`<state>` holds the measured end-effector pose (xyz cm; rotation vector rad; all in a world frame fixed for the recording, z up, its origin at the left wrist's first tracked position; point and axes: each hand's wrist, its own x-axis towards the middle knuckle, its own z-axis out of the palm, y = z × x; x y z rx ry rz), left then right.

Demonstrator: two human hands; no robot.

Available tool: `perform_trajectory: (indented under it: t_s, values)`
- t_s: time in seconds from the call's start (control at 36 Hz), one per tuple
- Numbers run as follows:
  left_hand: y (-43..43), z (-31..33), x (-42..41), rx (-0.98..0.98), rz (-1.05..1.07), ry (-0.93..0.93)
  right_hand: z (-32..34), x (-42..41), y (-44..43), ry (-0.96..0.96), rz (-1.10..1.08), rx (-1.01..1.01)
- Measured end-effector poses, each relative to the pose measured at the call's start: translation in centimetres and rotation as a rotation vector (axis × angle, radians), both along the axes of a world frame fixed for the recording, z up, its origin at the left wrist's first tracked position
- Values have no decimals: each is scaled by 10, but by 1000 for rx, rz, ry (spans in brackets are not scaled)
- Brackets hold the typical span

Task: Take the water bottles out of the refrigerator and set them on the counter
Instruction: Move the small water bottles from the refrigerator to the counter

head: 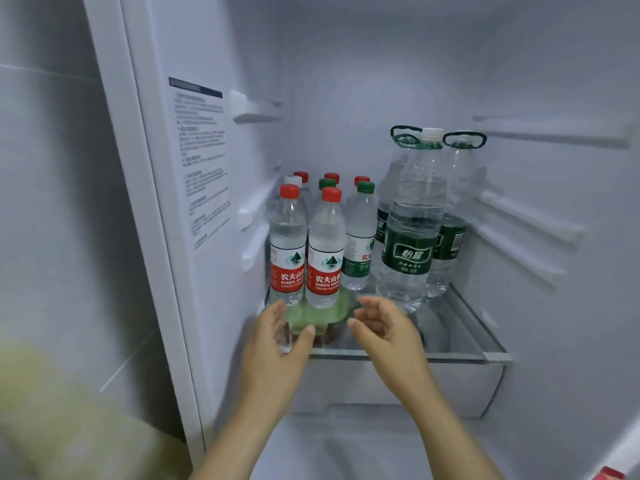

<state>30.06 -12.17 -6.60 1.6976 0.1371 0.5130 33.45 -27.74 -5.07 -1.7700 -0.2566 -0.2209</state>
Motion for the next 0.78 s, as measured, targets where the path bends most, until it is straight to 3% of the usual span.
perform_trajectory:
  t_s: [0.42, 0.78]
  values:
    - [1, -14, 80, 58, 183, -22, -13, 88, 12, 26, 27, -83]
    - [-3, -24, 103, 123, 254, -23, -31, 111, 21, 35, 40, -107]
